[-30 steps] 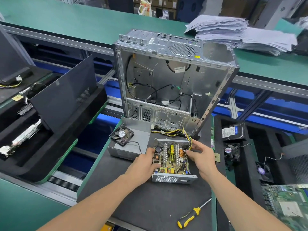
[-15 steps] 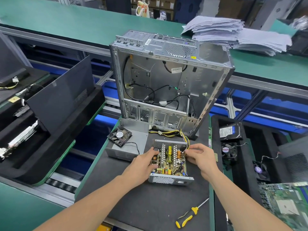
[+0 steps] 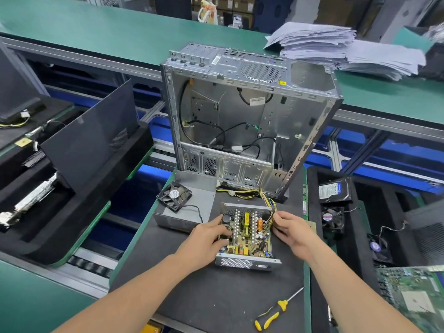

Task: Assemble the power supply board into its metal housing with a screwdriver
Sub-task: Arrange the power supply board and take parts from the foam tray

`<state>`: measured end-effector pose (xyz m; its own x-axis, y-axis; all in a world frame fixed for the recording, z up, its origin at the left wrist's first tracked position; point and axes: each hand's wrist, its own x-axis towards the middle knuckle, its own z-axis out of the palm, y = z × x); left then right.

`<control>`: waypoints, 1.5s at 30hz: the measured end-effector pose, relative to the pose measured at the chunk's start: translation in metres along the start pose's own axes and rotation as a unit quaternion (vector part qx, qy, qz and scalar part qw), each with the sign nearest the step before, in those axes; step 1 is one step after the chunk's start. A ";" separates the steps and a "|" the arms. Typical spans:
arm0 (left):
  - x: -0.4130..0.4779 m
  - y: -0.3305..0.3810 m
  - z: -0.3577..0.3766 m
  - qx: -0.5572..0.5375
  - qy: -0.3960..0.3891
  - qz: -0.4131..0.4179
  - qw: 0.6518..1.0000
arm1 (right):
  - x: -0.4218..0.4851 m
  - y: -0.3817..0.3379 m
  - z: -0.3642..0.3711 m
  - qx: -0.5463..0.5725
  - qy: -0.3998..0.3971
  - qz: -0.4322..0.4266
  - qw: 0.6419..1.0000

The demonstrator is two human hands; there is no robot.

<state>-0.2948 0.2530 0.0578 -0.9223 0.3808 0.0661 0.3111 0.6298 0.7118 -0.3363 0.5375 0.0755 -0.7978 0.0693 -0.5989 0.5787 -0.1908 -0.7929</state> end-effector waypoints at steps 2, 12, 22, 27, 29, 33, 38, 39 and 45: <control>0.000 -0.001 0.000 0.001 0.000 -0.001 1.000 | 0.000 -0.006 0.002 -0.014 -0.001 0.003 1.000; 0.003 0.000 -0.002 0.024 -0.034 -0.003 0.999 | 0.000 -0.014 0.018 -0.012 0.076 0.009 0.997; 0.002 0.013 -0.005 0.010 -0.039 -0.059 0.997 | -0.001 -0.002 0.019 0.003 0.100 0.004 0.995; 0.002 0.020 -0.008 0.012 -0.058 -0.080 0.995 | -0.002 0.009 0.025 -0.120 0.115 -0.022 0.986; 0.002 0.021 -0.012 -0.002 -0.071 -0.085 0.994 | -0.004 0.007 0.020 -0.109 0.073 -0.009 0.991; 0.004 0.026 -0.017 -0.010 -0.101 -0.101 0.990 | -0.015 0.003 0.015 -0.223 0.008 -0.018 0.975; 0.007 0.036 -0.026 -0.011 -0.122 -0.122 0.985 | -0.019 0.004 0.013 -0.279 0.040 -0.078 0.956; 0.008 0.038 -0.029 -0.014 -0.127 -0.134 0.983 | -0.020 0.005 0.010 -0.283 0.040 -0.085 0.954; 0.026 0.062 -0.043 0.197 -0.008 -0.023 0.980 | -0.029 0.004 -0.012 -0.400 -0.104 0.007 0.911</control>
<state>-0.3091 0.2723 0.1340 -0.9345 0.3550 0.0276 0.3372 0.8574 0.3889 -0.3089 0.5467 0.0887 -0.7565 -0.1303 -0.6409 0.4605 0.5898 -0.6634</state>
